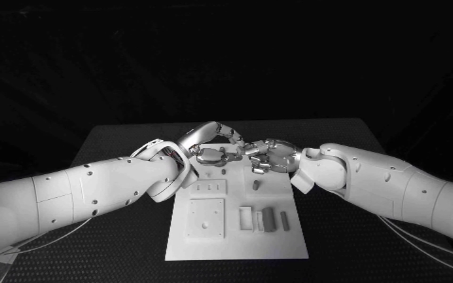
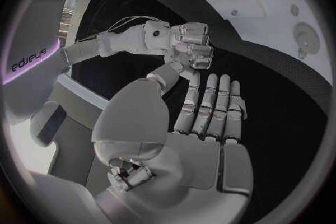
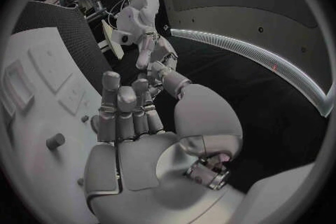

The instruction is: Assemble the parts on the task board

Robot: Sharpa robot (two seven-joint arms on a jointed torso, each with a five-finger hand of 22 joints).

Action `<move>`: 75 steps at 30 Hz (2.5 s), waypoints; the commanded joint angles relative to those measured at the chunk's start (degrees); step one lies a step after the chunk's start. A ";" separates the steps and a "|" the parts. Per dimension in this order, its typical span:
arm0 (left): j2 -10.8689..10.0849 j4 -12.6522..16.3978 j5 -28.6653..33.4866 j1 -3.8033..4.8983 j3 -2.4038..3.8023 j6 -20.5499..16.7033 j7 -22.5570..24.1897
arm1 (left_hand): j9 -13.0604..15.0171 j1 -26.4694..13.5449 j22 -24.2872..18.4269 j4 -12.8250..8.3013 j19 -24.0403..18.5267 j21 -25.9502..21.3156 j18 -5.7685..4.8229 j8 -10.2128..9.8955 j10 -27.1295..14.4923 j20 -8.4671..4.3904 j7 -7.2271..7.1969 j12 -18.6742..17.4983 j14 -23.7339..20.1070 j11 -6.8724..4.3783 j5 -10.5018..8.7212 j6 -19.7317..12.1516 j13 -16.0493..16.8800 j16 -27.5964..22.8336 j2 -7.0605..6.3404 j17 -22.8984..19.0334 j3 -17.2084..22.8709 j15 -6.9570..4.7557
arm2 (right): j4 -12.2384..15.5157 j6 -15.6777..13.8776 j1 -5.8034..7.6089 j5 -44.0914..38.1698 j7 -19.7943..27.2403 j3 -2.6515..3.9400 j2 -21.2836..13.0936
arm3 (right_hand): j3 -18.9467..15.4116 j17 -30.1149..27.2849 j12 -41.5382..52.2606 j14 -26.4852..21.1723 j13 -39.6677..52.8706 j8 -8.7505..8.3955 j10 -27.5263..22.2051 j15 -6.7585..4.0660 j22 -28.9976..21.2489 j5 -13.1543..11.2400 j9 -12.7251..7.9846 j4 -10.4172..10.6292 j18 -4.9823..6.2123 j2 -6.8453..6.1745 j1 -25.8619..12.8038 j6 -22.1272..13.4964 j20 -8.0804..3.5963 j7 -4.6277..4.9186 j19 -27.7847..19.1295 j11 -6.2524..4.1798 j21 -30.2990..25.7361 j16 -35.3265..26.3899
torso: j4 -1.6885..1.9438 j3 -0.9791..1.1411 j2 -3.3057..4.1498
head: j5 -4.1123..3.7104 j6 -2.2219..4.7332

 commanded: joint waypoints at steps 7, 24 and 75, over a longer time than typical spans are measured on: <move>-0.08 -0.26 -0.88 0.03 0.03 -0.66 -0.49 | -0.10 0.16 -0.10 -0.30 2.93 1.10 -0.63 0.43 3.15 -1.32 0.19 1.89 3.69 -1.19 0.26 1.34 -0.08 1.31 1.40 0.59 0.95 -1.01 | -0.02 0.63 0.00 -0.21 0.67 0.04 -0.07 | -0.17 -0.07 0.26 0.00 -0.09 0.22 -0.02 -0.43 1.13 0.27 -0.04 0.03 0.65 0.41 -0.13 1.28 -0.08 0.84 -0.15 -0.46 0.20 0.26 | -0.01 0.01 -0.01 | -0.11 -0.05; 0.01 -0.19 -0.76 0.03 0.03 -0.03 -0.85 | -0.80 0.23 -0.89 -1.35 3.58 0.39 -0.89 -0.93 3.11 -1.56 0.34 1.60 3.78 -1.09 0.25 -0.76 -0.84 0.69 -0.25 0.31 0.84 -0.99 | 0.05 0.42 0.00 -0.21 0.43 0.04 -0.04 | -0.56 -0.20 0.36 -0.03 -0.45 -0.08 -0.07 -0.36 1.08 0.24 -0.11 0.36 0.65 -0.10 -0.84 0.91 -0.04 0.95 -0.19 -0.37 0.24 0.28 | -0.01 0.02 -0.01 | -0.19 -0.03; -3.87 -1.95 3.70 0.10 0.04 2.30 -4.75 | -1.53 -1.96 -1.66 -0.33 4.41 0.28 -0.89 -2.54 2.60 -1.69 1.80 1.01 4.03 -0.73 0.26 -4.14 -2.05 0.13 -3.55 0.16 -0.41 -0.93 | 1.85 -30.75 1.24 -39.52 5.33 0.04 -0.69 | -0.85 -0.98 2.19 1.46 -2.74 -0.45 1.16 -0.65 0.90 0.20 0.78 -1.53 0.65 -1.26 0.08 0.59 -0.74 0.76 1.20 -0.62 1.12 1.01 | 0.09 0.02 0.11 | -0.09 -0.44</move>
